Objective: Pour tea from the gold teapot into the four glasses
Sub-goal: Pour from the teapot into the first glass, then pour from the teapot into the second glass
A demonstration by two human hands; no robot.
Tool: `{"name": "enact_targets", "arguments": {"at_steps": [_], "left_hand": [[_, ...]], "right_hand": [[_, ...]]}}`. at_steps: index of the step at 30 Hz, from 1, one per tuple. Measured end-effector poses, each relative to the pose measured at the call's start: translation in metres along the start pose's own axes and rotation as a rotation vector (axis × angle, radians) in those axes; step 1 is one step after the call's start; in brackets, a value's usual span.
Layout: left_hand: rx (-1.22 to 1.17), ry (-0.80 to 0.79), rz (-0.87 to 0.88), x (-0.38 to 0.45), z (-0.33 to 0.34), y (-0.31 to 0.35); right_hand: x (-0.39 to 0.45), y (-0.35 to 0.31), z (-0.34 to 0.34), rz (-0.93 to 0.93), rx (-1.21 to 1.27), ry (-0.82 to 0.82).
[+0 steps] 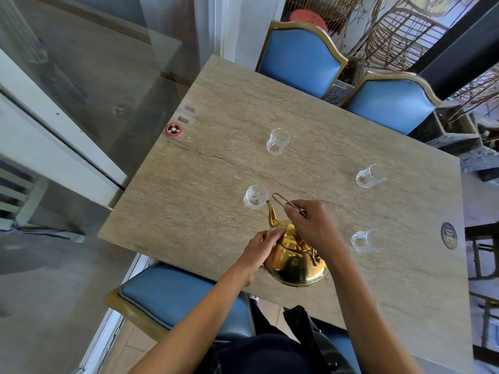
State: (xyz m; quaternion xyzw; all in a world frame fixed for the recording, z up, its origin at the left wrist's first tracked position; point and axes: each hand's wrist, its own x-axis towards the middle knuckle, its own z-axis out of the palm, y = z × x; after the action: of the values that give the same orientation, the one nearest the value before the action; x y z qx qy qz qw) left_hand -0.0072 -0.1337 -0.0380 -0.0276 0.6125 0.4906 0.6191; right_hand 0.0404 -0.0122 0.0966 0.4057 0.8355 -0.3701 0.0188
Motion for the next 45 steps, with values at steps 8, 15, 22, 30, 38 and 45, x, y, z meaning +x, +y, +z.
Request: {"name": "enact_targets", "arguments": {"at_steps": [8, 15, 22, 30, 38, 45], "left_hand": [[0.009, -0.007, -0.003, 0.000, 0.000, 0.000], [0.037, 0.002, -0.003, 0.010, -0.015, 0.004], [0.049, 0.012, -0.024, 0.021, -0.021, 0.006], [0.104, -0.009, -0.001, 0.031, 0.003, 0.014], [0.110, -0.050, 0.057, 0.047, 0.048, 0.058], [0.075, -0.001, 0.079, 0.071, 0.075, 0.112]], "right_hand": [[0.000, 0.004, 0.002, -0.005, 0.026, 0.011], [0.004, 0.023, 0.019, 0.117, 0.158, -0.010], [-0.002, 0.040, 0.036, 0.215, 0.281, 0.005], [-0.009, 0.060, 0.012, 0.210, 0.370, 0.083], [0.017, 0.072, -0.043, 0.177, 0.341, 0.127], [0.069, 0.074, -0.085, 0.117, 0.369, 0.118]]}}
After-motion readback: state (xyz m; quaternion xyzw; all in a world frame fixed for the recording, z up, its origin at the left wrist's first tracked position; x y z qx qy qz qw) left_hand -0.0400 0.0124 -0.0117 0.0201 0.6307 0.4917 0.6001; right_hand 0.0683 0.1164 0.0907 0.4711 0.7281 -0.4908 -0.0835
